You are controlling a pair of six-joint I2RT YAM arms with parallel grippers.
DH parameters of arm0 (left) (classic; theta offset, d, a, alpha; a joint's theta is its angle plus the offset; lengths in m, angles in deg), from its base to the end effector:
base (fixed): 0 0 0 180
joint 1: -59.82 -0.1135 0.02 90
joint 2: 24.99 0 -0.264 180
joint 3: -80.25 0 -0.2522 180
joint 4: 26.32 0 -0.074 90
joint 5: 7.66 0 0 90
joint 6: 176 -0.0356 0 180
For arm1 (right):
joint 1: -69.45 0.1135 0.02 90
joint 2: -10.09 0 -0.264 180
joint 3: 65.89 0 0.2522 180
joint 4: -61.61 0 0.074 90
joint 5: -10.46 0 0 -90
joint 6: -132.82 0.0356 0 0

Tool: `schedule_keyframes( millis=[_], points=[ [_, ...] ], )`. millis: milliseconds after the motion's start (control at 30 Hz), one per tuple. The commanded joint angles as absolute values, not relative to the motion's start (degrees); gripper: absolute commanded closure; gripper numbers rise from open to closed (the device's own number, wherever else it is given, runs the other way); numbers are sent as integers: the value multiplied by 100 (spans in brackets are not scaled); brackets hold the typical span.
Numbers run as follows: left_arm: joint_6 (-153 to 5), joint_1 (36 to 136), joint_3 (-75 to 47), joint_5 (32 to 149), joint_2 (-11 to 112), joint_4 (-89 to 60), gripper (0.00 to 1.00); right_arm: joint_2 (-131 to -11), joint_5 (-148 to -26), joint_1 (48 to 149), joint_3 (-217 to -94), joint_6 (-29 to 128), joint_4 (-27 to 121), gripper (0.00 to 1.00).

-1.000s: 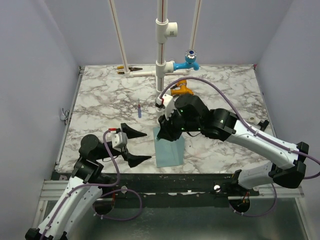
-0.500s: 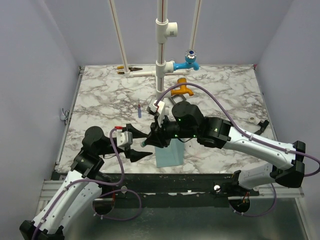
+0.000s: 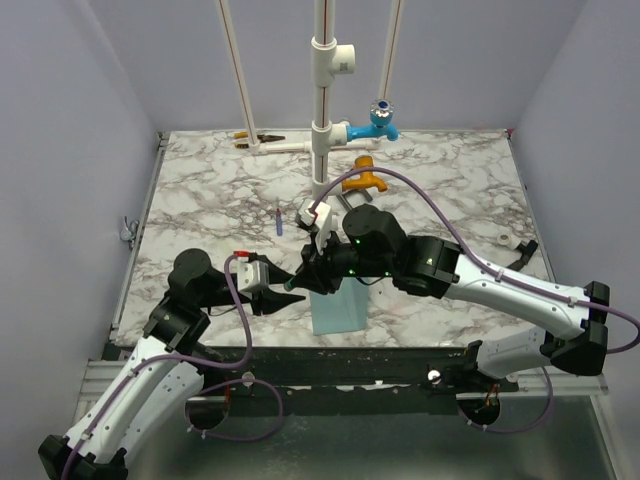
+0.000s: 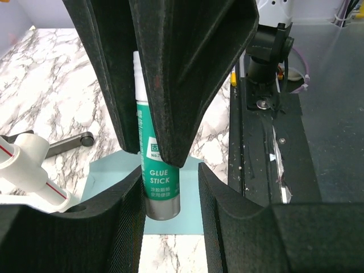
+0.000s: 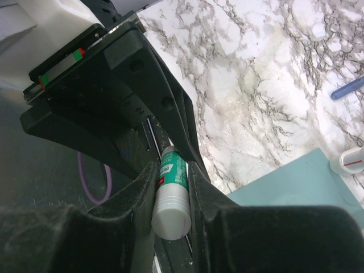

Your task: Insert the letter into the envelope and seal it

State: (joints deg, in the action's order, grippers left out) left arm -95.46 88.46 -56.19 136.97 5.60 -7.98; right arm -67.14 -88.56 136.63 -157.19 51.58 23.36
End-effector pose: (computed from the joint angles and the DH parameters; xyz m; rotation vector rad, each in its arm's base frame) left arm 0.1025 -0.0891 0.2956 1.2073 1.2401 -1.0352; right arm 0.1135 0.2841 0.3876 -1.1348 1.8067 0.9809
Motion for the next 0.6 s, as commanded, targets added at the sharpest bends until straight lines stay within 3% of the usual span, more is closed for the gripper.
schedule_keyframes(
  millis=[0, 267, 333, 400, 467, 500, 567],
  points=[
    [-9569, 8882, -5436, 13790, 591, -822, 61, -6673, -8727, 13704, -15657, 5041, 2446, 100],
    [-9435, 8900, -5505, 13754, 580, -1013, 68, -6684, -8582, 13705, -15588, 5003, 2455, 99],
    [-9435, 8900, -5512, 13760, 586, -1038, 80, -6707, -8580, 13706, -15594, 4990, 2447, 99],
    [-9403, 8900, -5515, 13761, 585, -1058, 100, -6714, -8613, 13704, -15577, 4992, 2490, 99],
    [-9375, 8900, -5546, 13730, 547, -1064, 100, -6703, -8553, 13704, -15548, 5008, 2522, 97],
    [-9343, 8900, -5580, 13668, 527, -1064, 100, -6687, -8504, 13704, -15521, 5024, 2534, 86],
    [-9216, 8899, -5681, 13383, 482, -1063, 100, -6592, -8352, 13704, -15469, 5103, 2576, 52]
  ],
)
